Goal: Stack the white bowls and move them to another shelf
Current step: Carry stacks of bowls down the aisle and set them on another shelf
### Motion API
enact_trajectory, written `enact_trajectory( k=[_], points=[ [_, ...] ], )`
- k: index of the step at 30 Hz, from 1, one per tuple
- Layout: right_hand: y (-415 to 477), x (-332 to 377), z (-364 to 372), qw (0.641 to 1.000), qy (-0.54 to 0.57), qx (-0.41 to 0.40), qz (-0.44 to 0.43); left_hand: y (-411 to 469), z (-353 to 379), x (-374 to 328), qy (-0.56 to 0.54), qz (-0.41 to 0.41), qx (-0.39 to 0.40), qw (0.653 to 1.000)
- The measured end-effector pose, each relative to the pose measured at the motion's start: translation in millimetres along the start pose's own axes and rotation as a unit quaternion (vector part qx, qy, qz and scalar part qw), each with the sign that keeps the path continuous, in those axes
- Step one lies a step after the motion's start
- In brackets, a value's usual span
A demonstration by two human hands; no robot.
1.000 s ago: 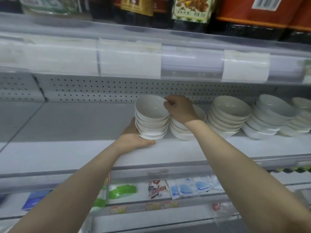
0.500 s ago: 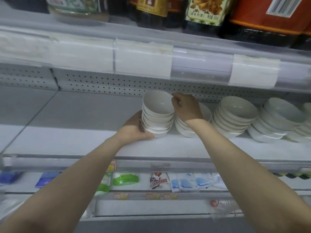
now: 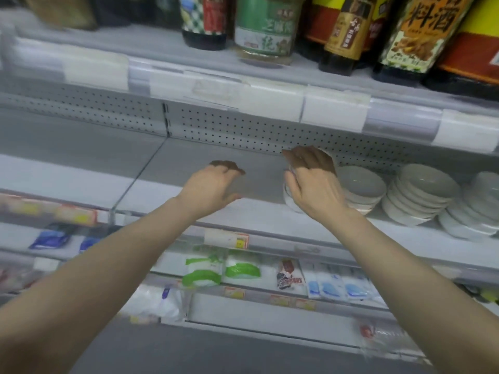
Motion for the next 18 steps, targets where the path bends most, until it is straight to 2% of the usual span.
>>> enact_trajectory(
  k=[6,10,18],
  points=[
    [6,122,-9,0.996,0.012,0.011,-0.088,-96,-73,50,0.095,0.045,-0.041,0.994],
    [19,222,-7,0.986,0.042,0.014,-0.162,-179,-124,105,0.14,0.013,-0.054,0.989],
    [41,430,5,0.951,0.114,0.013,-0.285,-352,-208,203,0.201,-0.102,-0.077,0.971]
  ],
)
Point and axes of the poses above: each hand's wrist, its own y-axis towards the middle knuckle, its own z-axis out of the palm, x = y × z, the point moved 6 cm from there along y, towards the middle knuckle, and after that the axes turned 4 degrees about z, right-handed, at the moved point
